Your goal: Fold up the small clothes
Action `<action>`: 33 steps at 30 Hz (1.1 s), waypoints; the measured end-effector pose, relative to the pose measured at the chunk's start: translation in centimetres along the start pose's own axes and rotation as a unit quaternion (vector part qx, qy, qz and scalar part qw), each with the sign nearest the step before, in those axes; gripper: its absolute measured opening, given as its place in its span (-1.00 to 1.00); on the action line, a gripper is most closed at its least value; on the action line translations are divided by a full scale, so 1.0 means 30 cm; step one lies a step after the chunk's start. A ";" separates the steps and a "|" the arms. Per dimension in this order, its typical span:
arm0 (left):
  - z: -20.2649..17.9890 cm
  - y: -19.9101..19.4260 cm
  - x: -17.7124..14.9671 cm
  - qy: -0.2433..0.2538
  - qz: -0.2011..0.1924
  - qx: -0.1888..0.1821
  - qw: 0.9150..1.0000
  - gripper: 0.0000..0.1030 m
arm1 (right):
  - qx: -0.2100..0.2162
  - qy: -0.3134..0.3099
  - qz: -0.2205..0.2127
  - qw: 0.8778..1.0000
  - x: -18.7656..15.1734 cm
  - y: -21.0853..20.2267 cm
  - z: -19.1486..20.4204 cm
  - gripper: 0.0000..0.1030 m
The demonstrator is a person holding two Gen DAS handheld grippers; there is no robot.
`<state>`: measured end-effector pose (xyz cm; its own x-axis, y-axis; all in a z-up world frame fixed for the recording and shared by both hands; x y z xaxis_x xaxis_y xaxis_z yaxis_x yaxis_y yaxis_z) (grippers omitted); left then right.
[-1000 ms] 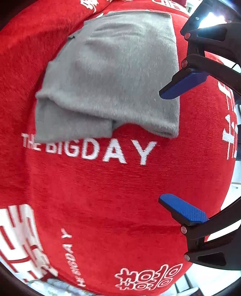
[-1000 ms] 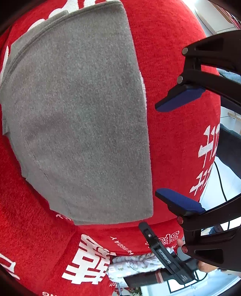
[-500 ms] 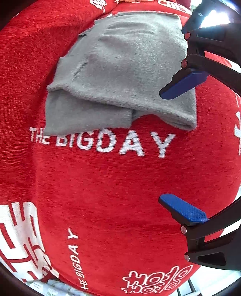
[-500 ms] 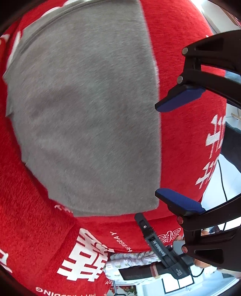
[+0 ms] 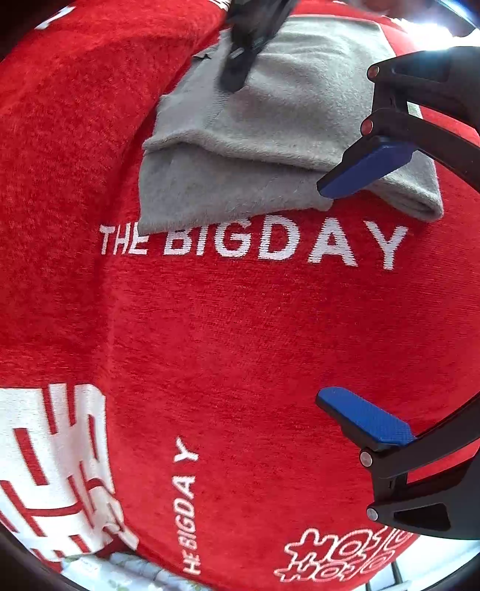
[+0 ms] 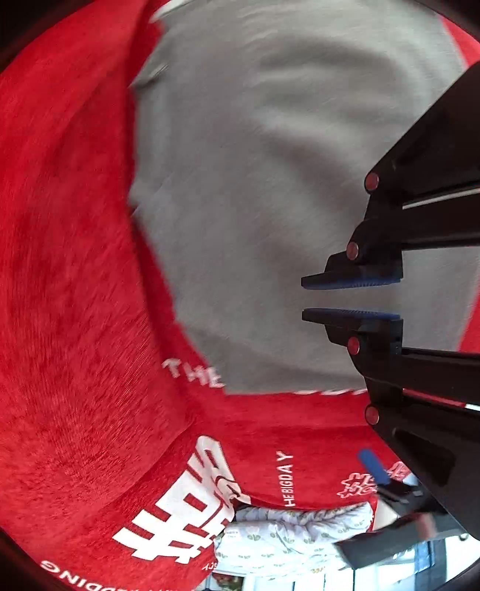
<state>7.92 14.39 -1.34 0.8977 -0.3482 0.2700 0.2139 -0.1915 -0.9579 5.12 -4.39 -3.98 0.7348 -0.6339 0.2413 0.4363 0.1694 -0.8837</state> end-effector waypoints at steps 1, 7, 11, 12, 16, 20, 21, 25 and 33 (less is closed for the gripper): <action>0.015 0.013 0.005 -0.011 0.008 -0.004 1.000 0.99 | 0.002 -0.008 -0.004 1.000 0.023 0.029 0.020 -0.78; 0.050 0.083 -0.004 -0.019 0.031 0.014 0.999 0.99 | -0.004 -0.044 0.017 0.999 0.039 0.189 0.090 -0.78; 0.054 0.092 0.006 -0.003 0.032 0.008 0.999 0.99 | 0.031 -0.084 0.036 0.995 0.020 0.179 0.155 -0.73; 0.054 0.095 0.009 -0.001 0.034 0.006 0.999 0.99 | 0.035 -0.095 0.040 0.994 0.010 0.167 0.167 -0.73; 0.054 0.101 0.023 0.000 0.038 -0.004 0.999 0.99 | 0.052 -0.075 0.041 0.995 -0.029 0.084 0.142 -0.70; 0.003 0.097 0.027 0.013 0.036 0.003 0.999 0.99 | 0.072 -0.001 0.044 0.996 -0.090 -0.004 0.047 -0.23; -0.008 0.108 0.029 0.015 0.035 0.004 0.999 0.99 | 0.078 0.015 0.045 0.996 -0.108 -0.024 0.023 -0.23; -0.016 0.106 0.025 0.002 0.038 -0.003 0.999 0.99 | 0.095 0.083 0.058 0.990 -0.209 -0.091 -0.089 -0.19; -0.037 0.083 0.004 0.016 0.039 0.002 0.999 0.99 | 0.122 0.169 0.067 0.976 -0.411 -0.195 -0.202 0.21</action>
Point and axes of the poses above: each gripper's, at about its wrist camera, not at the fingertips, and y roughly the way its jaws point, z to its left, x to its top, the point moved 3 cm from there along y, roughly the way its jaws point, and after that the axes turned 9 degrees about -z, right-handed, at the moved point
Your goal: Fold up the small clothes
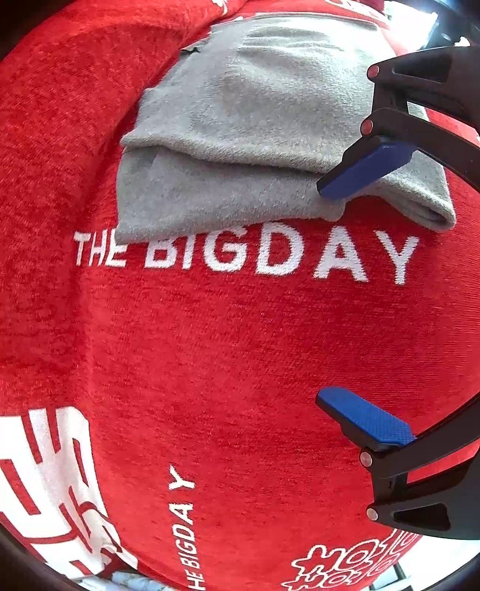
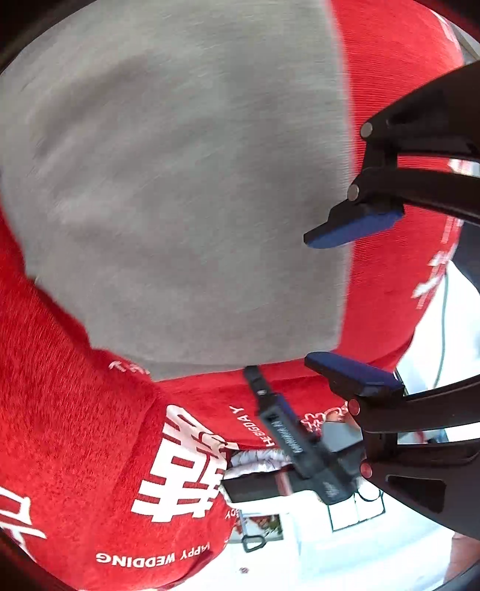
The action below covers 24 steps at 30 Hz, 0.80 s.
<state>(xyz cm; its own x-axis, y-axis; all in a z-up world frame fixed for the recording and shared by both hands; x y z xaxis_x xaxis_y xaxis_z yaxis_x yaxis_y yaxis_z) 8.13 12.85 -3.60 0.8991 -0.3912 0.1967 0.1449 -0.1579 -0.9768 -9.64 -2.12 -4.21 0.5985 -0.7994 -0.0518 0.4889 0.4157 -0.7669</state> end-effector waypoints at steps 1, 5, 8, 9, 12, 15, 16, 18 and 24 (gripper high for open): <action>-0.011 0.001 -0.002 0.004 0.001 0.000 1.000 0.99 | 0.005 0.012 0.001 1.000 -0.020 -0.010 -0.020 0.21; -0.040 -0.006 -0.024 0.005 0.003 -0.009 1.000 0.99 | 0.017 0.063 0.001 0.998 -0.085 -0.027 -0.092 0.22; -0.046 -0.015 -0.036 -0.027 0.000 -0.046 0.999 0.99 | 0.022 0.093 -0.012 0.995 -0.115 -0.020 -0.133 0.22; -0.043 -0.015 -0.039 -0.038 0.001 -0.059 0.998 0.99 | 0.026 0.102 -0.018 0.994 -0.121 -0.015 -0.143 0.22; -0.034 -0.013 -0.046 -0.059 0.005 -0.091 0.994 0.99 | 0.044 0.129 -0.046 0.990 -0.126 -0.008 -0.175 0.23; -0.054 -0.003 -0.051 -0.060 0.013 -0.123 0.990 0.99 | 0.071 0.154 -0.074 0.983 -0.109 0.014 -0.187 0.24; -0.064 0.003 -0.052 -0.061 0.019 -0.136 0.989 0.99 | 0.080 0.162 -0.082 0.980 -0.097 0.027 -0.184 0.26; -0.074 0.025 -0.051 -0.066 0.031 -0.165 0.984 0.99 | 0.096 0.176 -0.095 0.975 -0.072 0.050 -0.174 0.28; -0.161 0.056 -0.025 -0.070 0.052 -0.223 0.971 0.99 | 0.133 0.223 -0.068 0.963 -0.031 0.103 -0.150 -0.31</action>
Point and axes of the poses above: each gripper's, at about its wrist camera, not at the fingertips, and y roughly the way its jaws point, z to its left, x to its top, the point moved 3 cm from there along y, roughly the way its jaws point, and after that the axes turned 9 degrees about -z, right-handed, at the moved point
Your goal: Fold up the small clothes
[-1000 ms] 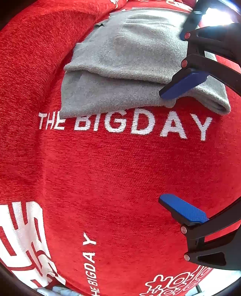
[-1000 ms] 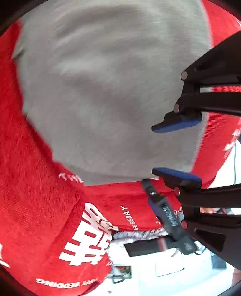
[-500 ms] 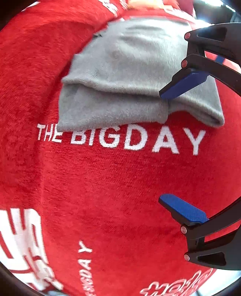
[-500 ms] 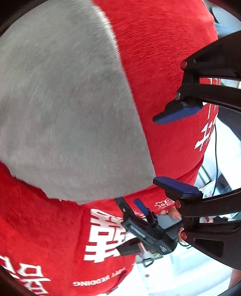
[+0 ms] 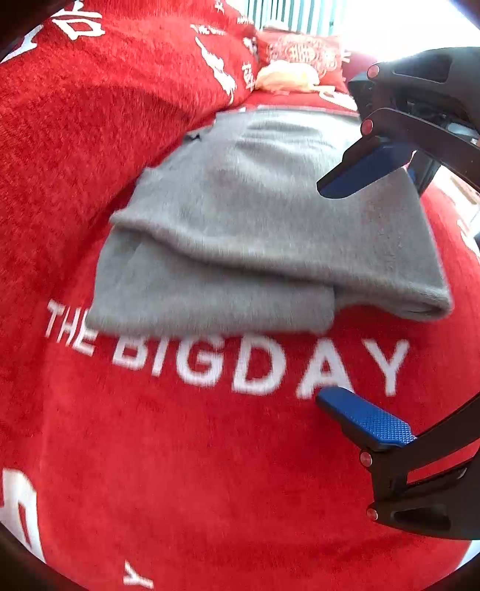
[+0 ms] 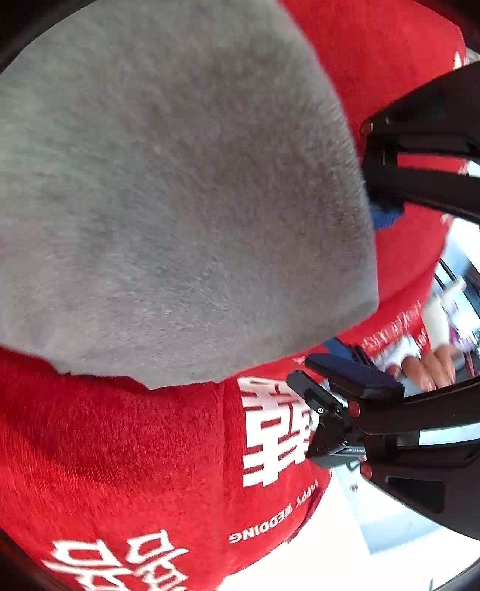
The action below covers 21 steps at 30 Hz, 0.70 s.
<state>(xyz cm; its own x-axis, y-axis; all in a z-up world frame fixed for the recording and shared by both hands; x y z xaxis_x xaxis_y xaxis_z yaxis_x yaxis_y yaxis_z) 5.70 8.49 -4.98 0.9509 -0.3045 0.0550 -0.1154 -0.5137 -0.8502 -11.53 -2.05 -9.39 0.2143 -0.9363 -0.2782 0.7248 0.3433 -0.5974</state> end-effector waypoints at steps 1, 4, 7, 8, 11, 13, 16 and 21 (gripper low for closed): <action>-0.012 0.012 0.005 0.003 0.002 -0.004 1.000 0.99 | 0.007 -0.007 0.011 1.000 0.004 0.004 0.014 -0.84; -0.049 0.033 0.021 0.015 0.013 -0.026 0.999 0.99 | 0.029 -0.061 0.016 0.998 0.015 -0.031 0.097 -0.84; -0.103 0.069 0.048 0.010 0.029 -0.066 0.997 0.99 | 0.049 -0.098 0.012 0.994 0.030 -0.079 0.175 -0.84; -0.116 0.073 0.056 0.011 0.030 -0.073 0.997 0.99 | 0.053 -0.106 0.012 0.993 0.034 -0.090 0.191 -0.84; -0.195 0.102 0.079 0.026 0.028 -0.093 0.995 0.99 | 0.056 -0.126 0.015 0.990 0.039 -0.113 0.218 -0.84; -0.248 0.124 0.092 0.040 0.028 -0.095 0.994 0.99 | 0.051 -0.132 0.020 0.990 0.032 -0.111 0.217 -0.84; -0.288 0.167 0.097 0.056 0.039 -0.076 0.995 0.98 | 0.033 -0.141 0.036 0.989 0.012 -0.099 0.188 -0.84; -0.286 0.213 0.085 0.084 0.040 -0.010 0.996 -0.08 | -0.064 -0.179 0.095 0.977 -0.037 -0.071 0.131 -0.69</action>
Point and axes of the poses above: each gripper's, at about its wrist camera, not at the fingertips, and y roughly the way its jaws point, z to its left, x to its top, the point moved 3 cm from there along y, roughly the way its jaws point, and after that the axes turned 9 degrees about -z, right-handed, at the moved point
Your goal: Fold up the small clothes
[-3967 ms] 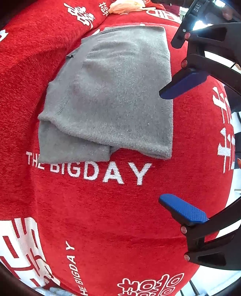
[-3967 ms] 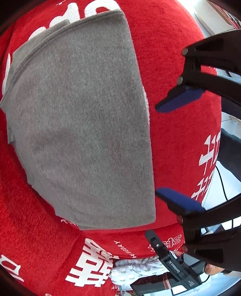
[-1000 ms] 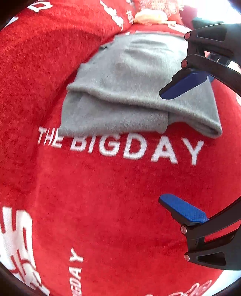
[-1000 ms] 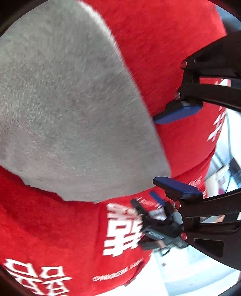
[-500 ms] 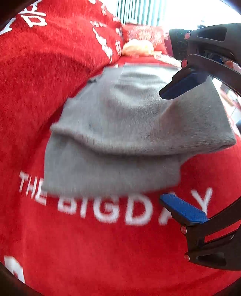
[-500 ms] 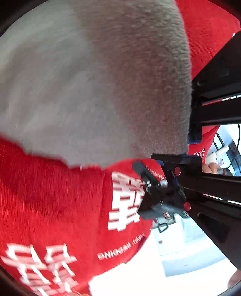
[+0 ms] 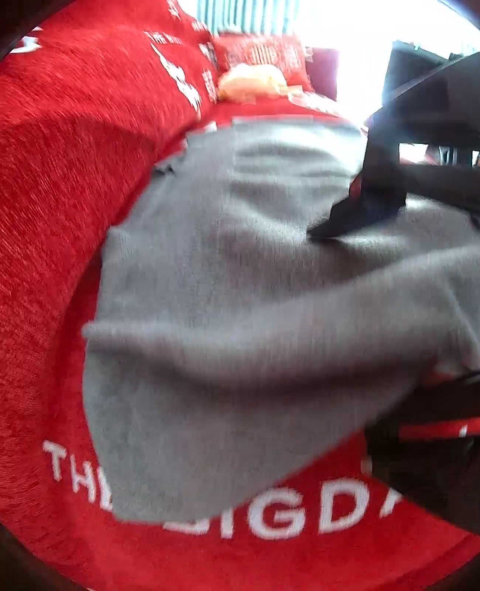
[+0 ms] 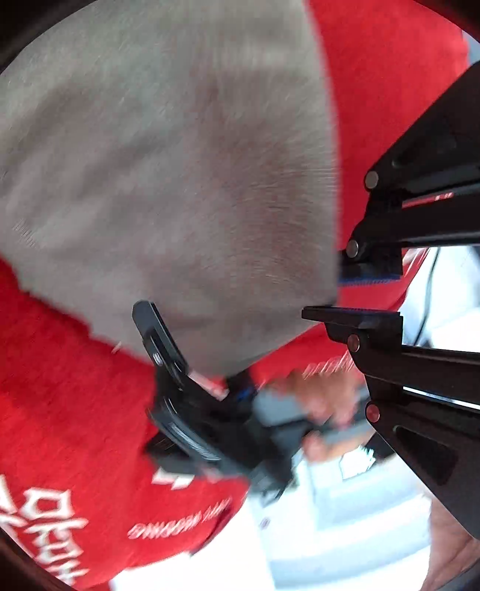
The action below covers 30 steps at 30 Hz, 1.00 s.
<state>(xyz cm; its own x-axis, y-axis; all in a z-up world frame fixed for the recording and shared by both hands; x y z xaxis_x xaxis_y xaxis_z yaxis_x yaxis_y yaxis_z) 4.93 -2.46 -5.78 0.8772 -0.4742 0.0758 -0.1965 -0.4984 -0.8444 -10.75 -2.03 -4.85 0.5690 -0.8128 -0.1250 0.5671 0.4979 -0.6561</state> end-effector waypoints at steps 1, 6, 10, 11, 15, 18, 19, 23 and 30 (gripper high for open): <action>0.001 -0.008 -0.002 0.004 -0.003 -0.001 1.000 -0.30 | -0.020 -0.014 0.014 1.000 -0.007 -0.010 -0.003 -0.65; -0.027 -0.032 -0.015 0.029 -0.020 0.010 0.999 -0.36 | -0.073 -0.072 -0.019 0.995 0.061 -0.149 0.006 -0.62; -0.069 -0.062 -0.014 0.034 -0.048 0.003 0.998 -0.41 | -0.150 -0.097 -0.088 0.980 0.219 -0.226 -0.021 -0.73; -0.060 -0.081 -0.017 0.036 -0.053 -0.001 0.998 -0.41 | -0.160 -0.103 -0.096 0.977 0.253 -0.222 -0.033 -0.77; -0.097 -0.136 -0.005 0.036 -0.067 -0.013 0.997 -0.41 | -0.206 -0.117 -0.060 0.970 0.329 -0.112 -0.105 -0.81; -0.176 -0.165 0.016 0.034 -0.077 -0.025 0.996 -0.49 | -0.207 -0.151 -0.061 0.965 0.325 -0.101 -0.084 -0.85; -0.210 -0.176 0.022 0.038 -0.082 -0.028 0.995 -0.49 | -0.203 -0.159 -0.059 0.964 0.320 -0.106 -0.079 -0.85; -0.405 -0.178 0.033 0.085 -0.092 -0.038 0.991 -0.49 | -0.155 -0.133 -0.056 0.977 0.326 -0.156 -0.098 -0.84; -0.760 0.022 -0.031 0.197 -0.057 -0.015 0.979 -0.49 | -0.090 -0.065 -0.138 0.984 0.387 -0.439 -0.197 -0.76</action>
<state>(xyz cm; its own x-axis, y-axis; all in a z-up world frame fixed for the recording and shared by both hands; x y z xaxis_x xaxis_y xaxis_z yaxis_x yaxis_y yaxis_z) -6.00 -18.90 5.68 0.6585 -0.6546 0.3713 -0.1256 -0.5821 -0.8034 -15.12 -19.82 -2.07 0.4859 -0.8583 0.1650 0.6030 0.1925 -0.7742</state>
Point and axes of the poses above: each gripper's, at about its wrist camera, not at the fingertips, and y roughly the way its jaws point, z to its left, x to its top, the point moved 3 cm from there along y, roughly the way its jaws point, and after that the axes turned 9 degrees about -z, right-handed, at the moved point
